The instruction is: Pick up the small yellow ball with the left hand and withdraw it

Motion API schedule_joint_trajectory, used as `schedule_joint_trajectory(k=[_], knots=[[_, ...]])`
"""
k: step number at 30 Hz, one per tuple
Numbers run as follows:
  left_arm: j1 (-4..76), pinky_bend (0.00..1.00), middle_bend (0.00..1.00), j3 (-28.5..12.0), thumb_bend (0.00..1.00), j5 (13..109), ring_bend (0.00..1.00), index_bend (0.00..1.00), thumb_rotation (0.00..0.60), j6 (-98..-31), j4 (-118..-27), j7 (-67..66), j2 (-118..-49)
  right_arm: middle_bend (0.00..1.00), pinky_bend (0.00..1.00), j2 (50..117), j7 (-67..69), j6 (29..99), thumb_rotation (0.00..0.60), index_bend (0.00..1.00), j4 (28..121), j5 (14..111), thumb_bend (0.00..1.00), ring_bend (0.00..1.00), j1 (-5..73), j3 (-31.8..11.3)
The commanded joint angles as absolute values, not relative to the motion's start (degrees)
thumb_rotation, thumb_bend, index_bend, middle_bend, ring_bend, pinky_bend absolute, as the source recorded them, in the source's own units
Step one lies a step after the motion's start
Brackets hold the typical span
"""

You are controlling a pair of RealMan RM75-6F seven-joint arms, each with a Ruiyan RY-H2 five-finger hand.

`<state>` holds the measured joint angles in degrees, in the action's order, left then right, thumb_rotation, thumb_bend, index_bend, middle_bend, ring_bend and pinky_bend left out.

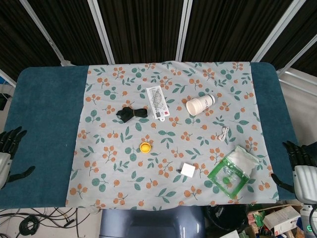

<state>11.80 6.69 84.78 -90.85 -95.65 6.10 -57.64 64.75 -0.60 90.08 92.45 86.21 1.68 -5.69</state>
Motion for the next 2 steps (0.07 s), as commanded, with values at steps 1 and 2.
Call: schedule_joint_trajectory(k=[1,2], knots=[[9.33,0.0,0.0,7.02,0.16,85.18,0.0,0.02,0.6,-92.14,-92.87,10.31,-57.81,0.08,0.19,64.73,-0.58,90.17,0.6,0.11,92.47,86.37,0.11,0.11,1.65,-5.63],[9.22,0.0,0.0,6.78,0.16,85.18,0.0,0.02,0.6,-92.2,-92.56,10.51,-57.85,0.08,0.19,64.72,-0.62,90.19,0.6,0.11,92.43,86.41,0.11,0.11,1.63,-5.59]])
